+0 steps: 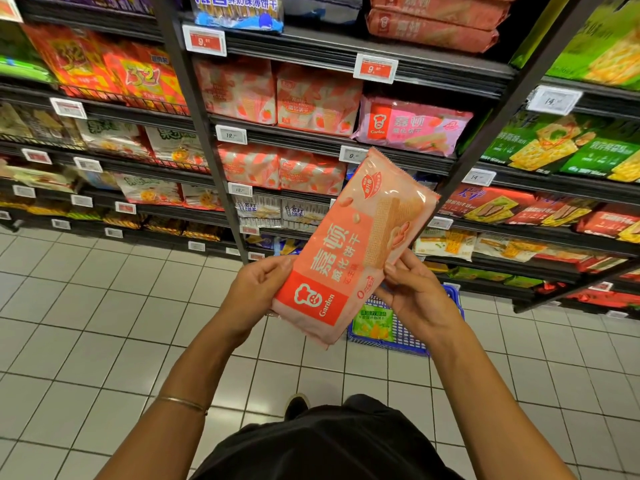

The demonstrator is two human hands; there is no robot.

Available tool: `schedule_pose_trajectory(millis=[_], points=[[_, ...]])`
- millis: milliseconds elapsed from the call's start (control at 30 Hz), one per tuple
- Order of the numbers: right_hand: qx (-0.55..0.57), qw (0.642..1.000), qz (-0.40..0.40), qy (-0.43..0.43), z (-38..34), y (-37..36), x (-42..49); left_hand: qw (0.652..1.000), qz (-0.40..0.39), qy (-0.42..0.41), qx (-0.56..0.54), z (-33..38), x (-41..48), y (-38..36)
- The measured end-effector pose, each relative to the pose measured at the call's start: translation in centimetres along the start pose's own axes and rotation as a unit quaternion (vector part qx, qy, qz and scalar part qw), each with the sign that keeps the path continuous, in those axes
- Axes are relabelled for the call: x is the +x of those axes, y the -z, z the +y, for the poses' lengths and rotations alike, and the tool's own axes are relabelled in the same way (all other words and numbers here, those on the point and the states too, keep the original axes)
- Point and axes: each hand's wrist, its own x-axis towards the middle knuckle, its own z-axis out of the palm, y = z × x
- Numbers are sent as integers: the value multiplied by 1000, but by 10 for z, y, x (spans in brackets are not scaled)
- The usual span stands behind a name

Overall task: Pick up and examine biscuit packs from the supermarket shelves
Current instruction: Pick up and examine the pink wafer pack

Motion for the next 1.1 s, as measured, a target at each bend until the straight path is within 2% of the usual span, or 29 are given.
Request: schedule_pose_trajectory(millis=[300, 500, 600, 700, 800, 900, 1000, 1100], points=[[19, 1000, -5, -2, -1, -4, -5, 1000, 15, 11, -1, -8, 2, -6], [46, 996, -44, -60, 5, -8, -6, 999, 11, 47, -17, -13, 3, -14], [33, 997, -28, -61, 5, -12, -6, 997, 11, 74, -25, -14, 3, -16], [-7, 999, 0, -54, 6, -14, -6, 998, 16, 59, 19, -11, 3, -18], [-53, 998, 26, -39, 9, -21, -6, 998, -17, 50, 15, -5, 0, -25], [-74, 996, 38, -21, 11, -32, -7, 996, -41, 23, 76, 0, -1, -33], [-84, 996, 36, -10, 9, -36, -6, 974, -7, 51, 219, 4, 2, -36], [-83, 996, 32, -13, 7, -36, -5, 956, 1, 63, 287, 11, 5, -38]])
